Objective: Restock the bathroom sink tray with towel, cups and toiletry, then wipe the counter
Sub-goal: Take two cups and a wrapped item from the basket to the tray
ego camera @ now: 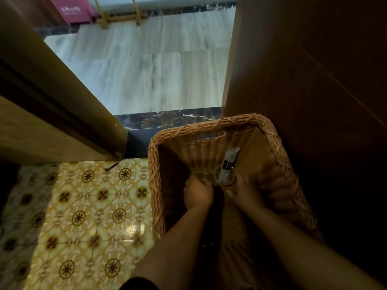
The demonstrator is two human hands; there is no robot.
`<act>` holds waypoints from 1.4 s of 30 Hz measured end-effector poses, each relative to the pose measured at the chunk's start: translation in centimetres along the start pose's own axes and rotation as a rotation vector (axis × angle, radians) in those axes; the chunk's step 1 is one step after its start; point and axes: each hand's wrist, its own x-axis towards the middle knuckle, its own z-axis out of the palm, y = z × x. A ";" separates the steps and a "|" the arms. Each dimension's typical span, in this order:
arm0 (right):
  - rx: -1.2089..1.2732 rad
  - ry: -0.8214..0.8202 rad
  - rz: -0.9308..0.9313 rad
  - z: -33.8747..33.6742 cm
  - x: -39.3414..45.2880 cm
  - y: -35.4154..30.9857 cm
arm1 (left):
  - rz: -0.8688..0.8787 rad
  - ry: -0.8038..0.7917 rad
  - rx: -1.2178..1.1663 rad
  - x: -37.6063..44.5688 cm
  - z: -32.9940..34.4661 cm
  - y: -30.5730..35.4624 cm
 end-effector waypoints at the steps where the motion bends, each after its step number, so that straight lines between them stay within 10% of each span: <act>1: 0.055 0.006 0.014 0.8 1.0 0.7 | -0.066 0.037 -0.025 1.3 1.5 -0.8; 13: 0.255 0.140 -0.005 11.9 11.1 9.3 | -0.115 0.052 -0.320 11.6 10.7 -6.4; 29: 0.201 0.211 -0.040 10.8 10.7 6.1 | -0.072 0.075 -0.414 13.2 11.2 -8.3; 42: 0.212 0.115 0.006 -2.8 -3.8 0.9 | 0.306 0.042 -0.456 -6.5 -1.8 -1.2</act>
